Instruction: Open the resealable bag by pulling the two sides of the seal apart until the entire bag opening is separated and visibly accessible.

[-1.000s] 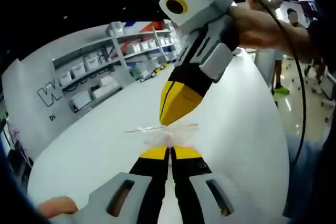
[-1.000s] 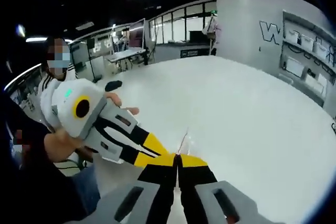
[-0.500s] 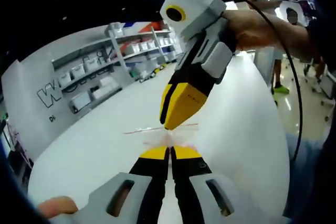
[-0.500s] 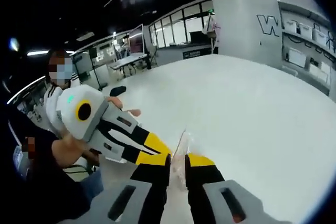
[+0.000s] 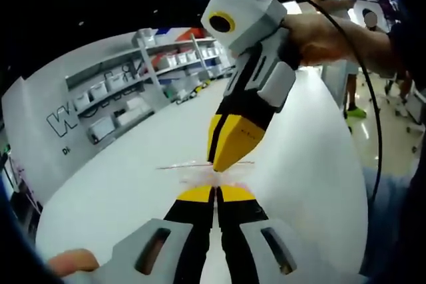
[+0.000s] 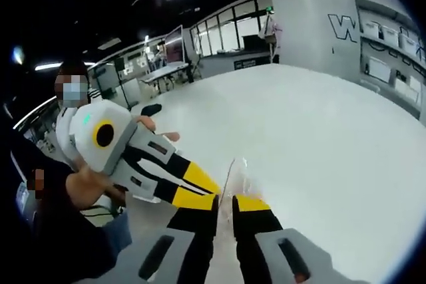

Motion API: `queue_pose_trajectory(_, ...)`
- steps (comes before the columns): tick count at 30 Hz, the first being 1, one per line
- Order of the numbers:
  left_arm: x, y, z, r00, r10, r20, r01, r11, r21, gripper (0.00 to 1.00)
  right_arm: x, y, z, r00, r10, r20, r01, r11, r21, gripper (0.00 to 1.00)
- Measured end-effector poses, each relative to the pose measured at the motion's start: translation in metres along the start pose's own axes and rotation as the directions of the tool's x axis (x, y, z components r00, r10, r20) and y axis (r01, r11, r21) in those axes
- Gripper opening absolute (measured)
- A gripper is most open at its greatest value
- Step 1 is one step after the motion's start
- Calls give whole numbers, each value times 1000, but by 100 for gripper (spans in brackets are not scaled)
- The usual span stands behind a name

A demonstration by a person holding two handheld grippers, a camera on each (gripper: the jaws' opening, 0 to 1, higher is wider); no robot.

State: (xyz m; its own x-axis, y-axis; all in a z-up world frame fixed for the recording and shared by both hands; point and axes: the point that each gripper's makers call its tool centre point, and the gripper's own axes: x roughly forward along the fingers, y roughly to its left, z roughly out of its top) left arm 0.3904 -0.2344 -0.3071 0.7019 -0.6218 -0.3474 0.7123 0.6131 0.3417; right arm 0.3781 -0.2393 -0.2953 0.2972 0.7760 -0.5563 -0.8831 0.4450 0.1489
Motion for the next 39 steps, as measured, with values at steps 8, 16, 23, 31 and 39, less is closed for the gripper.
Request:
queue_pose_trajectory(8, 0, 0, 1, 1000, 0, 0, 0, 1000, 0, 3, 1, -1, 3, 1000, -7, 5, 7, 1000, -8, 1)
queue_pose_trajectory(16, -1, 0, 1, 1000, 0, -1, 0, 1000, -3, 3, 1, 2, 4, 1000, 10, 12, -10, 1000, 16, 0)
queue_pose_trajectory(23, -1, 1, 0, 1000, 0, -1, 0, 1000, -4, 3, 0, 3, 5, 1000, 17, 26, -19, 999, 51, 0)
queue_pose_trajectory(31, -1, 1, -3, 1000, -1, -6, 1, 1000, -13, 3, -4, 2, 16, 995, 41, 88, -53, 989, 137, 0)
queue_pose_trajectory(39, -1, 2, -4, 1000, 1, -4, -1, 1000, -15, 3, -3, -7, 11, 996, 11, 90, -18, 997, 76, 0)
